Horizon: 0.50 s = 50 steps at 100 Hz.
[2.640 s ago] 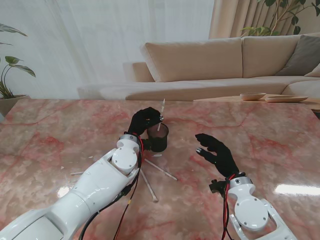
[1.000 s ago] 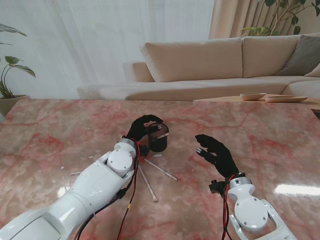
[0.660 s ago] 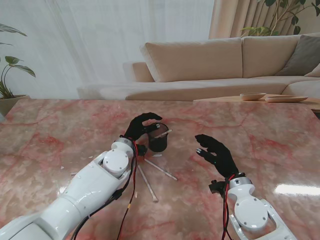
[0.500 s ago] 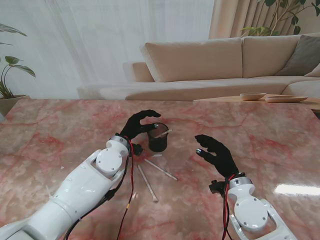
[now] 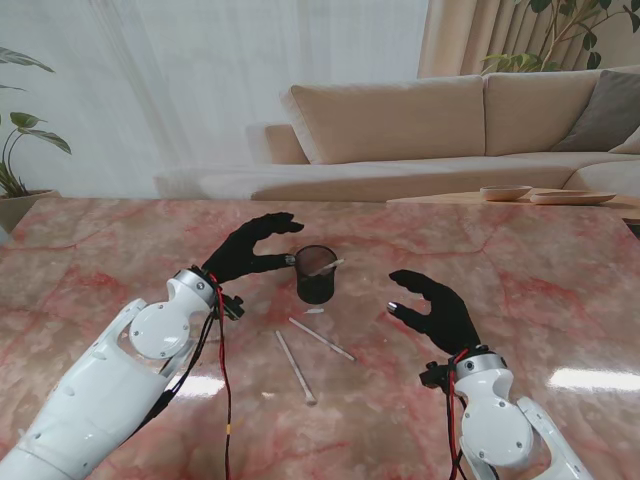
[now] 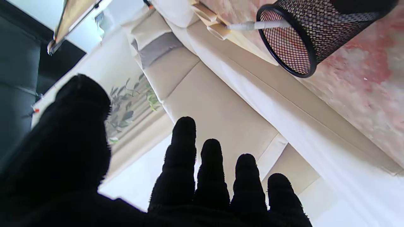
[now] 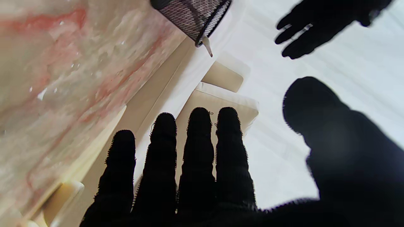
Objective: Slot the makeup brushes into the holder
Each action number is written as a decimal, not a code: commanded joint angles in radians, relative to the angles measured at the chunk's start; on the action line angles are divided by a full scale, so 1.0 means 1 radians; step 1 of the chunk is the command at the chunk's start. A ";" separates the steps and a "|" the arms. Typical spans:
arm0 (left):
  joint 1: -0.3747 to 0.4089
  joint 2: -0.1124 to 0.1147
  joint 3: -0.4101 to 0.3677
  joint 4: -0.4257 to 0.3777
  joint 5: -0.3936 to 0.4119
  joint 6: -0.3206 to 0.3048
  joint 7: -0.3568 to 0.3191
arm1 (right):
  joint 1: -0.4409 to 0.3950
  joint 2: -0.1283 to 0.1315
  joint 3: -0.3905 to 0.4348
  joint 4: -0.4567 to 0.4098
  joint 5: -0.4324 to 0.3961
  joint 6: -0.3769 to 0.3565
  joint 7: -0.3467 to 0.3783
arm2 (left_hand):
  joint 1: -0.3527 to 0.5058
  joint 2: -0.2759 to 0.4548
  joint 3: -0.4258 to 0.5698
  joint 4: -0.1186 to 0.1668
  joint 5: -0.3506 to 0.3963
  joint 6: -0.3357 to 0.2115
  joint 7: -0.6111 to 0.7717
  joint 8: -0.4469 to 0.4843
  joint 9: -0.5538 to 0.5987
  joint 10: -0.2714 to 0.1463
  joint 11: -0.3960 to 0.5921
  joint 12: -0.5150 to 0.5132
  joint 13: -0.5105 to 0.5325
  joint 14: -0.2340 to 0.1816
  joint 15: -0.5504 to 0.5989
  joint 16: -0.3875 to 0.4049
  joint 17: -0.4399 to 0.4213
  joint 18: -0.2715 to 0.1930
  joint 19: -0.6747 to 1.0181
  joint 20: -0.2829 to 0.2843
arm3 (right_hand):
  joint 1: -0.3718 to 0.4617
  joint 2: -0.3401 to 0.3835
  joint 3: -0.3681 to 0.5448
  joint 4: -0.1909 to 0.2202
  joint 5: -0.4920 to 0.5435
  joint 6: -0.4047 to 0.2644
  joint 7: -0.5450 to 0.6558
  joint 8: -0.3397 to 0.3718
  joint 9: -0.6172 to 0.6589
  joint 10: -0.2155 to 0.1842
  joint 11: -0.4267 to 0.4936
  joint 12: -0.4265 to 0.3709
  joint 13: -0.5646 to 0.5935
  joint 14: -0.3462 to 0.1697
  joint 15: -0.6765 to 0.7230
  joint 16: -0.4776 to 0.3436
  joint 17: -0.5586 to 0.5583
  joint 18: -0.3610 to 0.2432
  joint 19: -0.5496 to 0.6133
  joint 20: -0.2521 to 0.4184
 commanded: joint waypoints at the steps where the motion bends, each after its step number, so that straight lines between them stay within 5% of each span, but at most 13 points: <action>1: 0.031 0.028 -0.012 -0.020 0.012 -0.009 -0.005 | -0.023 0.008 0.003 -0.017 0.007 0.014 0.016 | -0.019 0.056 -0.094 0.031 -0.057 0.015 -0.048 -0.031 -0.048 -0.011 -0.022 -0.018 -0.030 -0.061 -0.035 -0.026 0.009 -0.070 -0.018 -0.020 | -0.027 0.017 -0.054 0.010 -0.022 -0.012 -0.015 -0.018 -0.028 -0.029 0.001 0.014 -0.021 -0.034 0.003 -0.011 -0.013 -0.024 0.013 0.008; 13: 0.095 0.050 -0.063 -0.085 0.050 -0.034 -0.042 | -0.038 0.019 0.004 -0.034 -0.076 0.027 0.026 | 0.002 0.102 -0.191 0.052 -0.087 0.030 -0.083 -0.051 -0.073 -0.005 -0.025 -0.020 -0.038 -0.065 -0.041 -0.036 0.026 -0.133 -0.023 -0.052 | -0.060 0.066 -0.163 0.030 -0.057 -0.004 -0.038 -0.024 -0.073 -0.029 -0.016 0.006 -0.054 -0.037 -0.015 -0.019 -0.030 -0.030 0.000 0.001; 19: 0.127 0.056 -0.087 -0.111 0.075 -0.045 -0.046 | -0.042 0.025 0.002 -0.037 -0.120 0.030 0.029 | -0.007 0.119 -0.203 0.053 -0.095 0.041 -0.088 -0.053 -0.079 -0.001 -0.029 -0.022 -0.042 -0.062 -0.041 -0.037 0.026 -0.134 -0.021 -0.054 | -0.085 0.072 -0.199 0.050 -0.068 -0.001 -0.050 -0.028 -0.088 -0.032 -0.026 -0.002 -0.065 -0.041 -0.027 -0.029 -0.035 -0.031 -0.009 -0.003; 23: 0.148 0.061 -0.102 -0.127 0.085 -0.052 -0.053 | -0.044 0.028 0.000 -0.037 -0.146 0.032 0.029 | 0.034 0.150 -0.309 0.073 -0.096 0.043 -0.100 -0.062 -0.082 0.000 -0.032 -0.025 -0.045 -0.060 -0.039 -0.041 0.025 -0.135 -0.007 -0.082 | -0.101 0.073 -0.207 0.051 -0.073 0.001 -0.053 -0.029 -0.094 -0.032 -0.029 -0.004 -0.070 -0.042 -0.029 -0.030 -0.036 -0.031 -0.011 -0.004; 50: 0.285 0.073 -0.182 -0.220 0.151 -0.082 -0.041 | -0.043 0.049 -0.048 -0.048 -0.334 0.127 0.034 | 0.037 0.175 -0.345 0.080 -0.097 0.041 -0.090 -0.057 -0.079 0.002 -0.035 -0.027 -0.045 -0.060 -0.041 -0.042 0.023 -0.119 -0.003 -0.085 | -0.162 0.025 -0.204 0.031 -0.083 0.020 -0.059 -0.025 -0.111 -0.022 0.013 0.037 -0.089 -0.046 0.004 0.007 -0.044 -0.047 -0.007 0.004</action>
